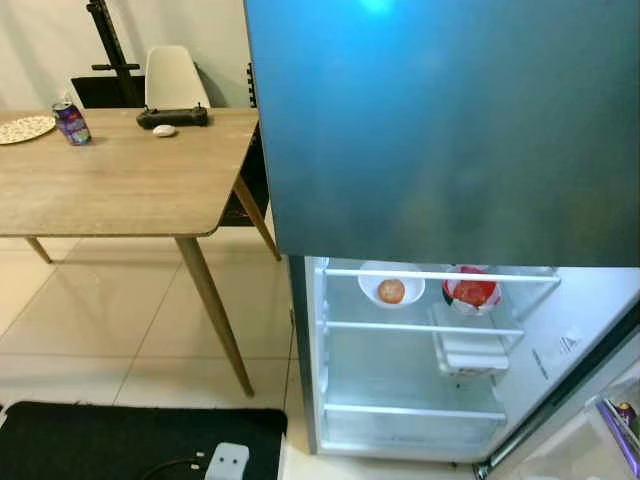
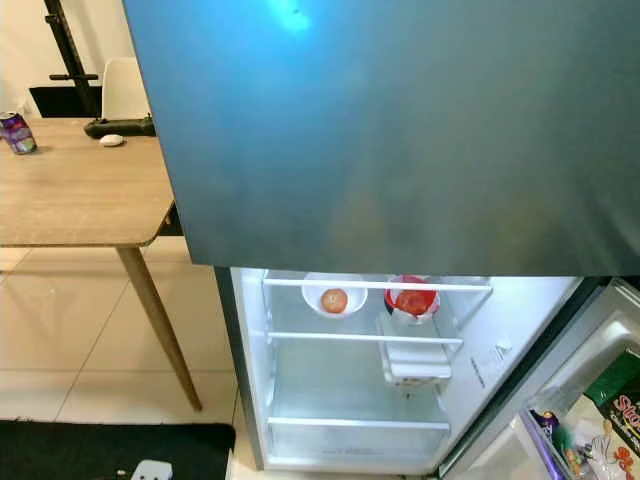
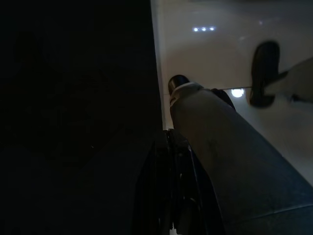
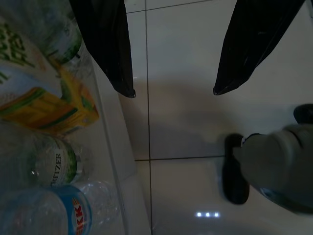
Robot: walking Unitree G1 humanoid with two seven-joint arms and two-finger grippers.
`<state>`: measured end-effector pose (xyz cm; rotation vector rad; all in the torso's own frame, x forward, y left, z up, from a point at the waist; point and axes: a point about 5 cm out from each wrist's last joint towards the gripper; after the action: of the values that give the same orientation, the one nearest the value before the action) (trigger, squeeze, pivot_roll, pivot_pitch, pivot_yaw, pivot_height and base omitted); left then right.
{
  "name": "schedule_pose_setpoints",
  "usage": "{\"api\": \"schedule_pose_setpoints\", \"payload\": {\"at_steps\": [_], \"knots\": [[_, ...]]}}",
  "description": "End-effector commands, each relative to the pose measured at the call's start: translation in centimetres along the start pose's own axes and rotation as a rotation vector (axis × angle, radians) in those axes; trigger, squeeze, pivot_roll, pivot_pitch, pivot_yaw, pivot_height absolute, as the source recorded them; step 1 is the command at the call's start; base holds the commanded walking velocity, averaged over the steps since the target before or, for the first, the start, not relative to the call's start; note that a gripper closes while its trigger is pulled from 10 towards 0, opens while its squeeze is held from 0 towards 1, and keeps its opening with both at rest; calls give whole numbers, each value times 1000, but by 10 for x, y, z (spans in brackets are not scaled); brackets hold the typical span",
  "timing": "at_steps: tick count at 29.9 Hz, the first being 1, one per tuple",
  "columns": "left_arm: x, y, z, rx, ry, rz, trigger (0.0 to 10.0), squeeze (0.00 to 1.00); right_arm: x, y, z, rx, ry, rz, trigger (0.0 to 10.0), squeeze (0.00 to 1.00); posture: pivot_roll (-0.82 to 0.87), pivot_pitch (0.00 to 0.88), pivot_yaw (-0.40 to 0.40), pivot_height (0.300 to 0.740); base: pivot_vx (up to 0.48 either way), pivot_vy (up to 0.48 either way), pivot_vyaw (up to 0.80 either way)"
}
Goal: Restocking fridge
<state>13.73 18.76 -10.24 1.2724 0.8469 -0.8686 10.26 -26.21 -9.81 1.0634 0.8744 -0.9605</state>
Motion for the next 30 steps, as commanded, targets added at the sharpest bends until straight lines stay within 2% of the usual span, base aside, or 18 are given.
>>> {"api": "schedule_pose_setpoints", "payload": {"at_steps": [1,11,30], "knots": [[0,-7,5,3,-10,-27,10000,0,0,4,1,6,-1,8,10000,0,-76,0,-11,740,-262,0,0],[1,-7,6,2,-14,-27,10000,0,1,8,-5,5,5,15,10000,0,-76,0,-15,740,-264,0,0],[1,-8,7,18,-18,-32,10000,0,1,11,-4,-1,12,24,10000,0,-82,0,-11,740,-269,0,0]]}}
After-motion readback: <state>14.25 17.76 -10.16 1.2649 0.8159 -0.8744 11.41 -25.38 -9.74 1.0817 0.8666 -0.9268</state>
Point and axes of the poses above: a point about 5 cm out from each wrist's last joint towards the gripper, its own x axis pointing out of the wrist towards the gripper, its own y axis along the axis of the wrist's last joint, z = x × y, and after that the axes turned 11 degrees about -x, right-handed
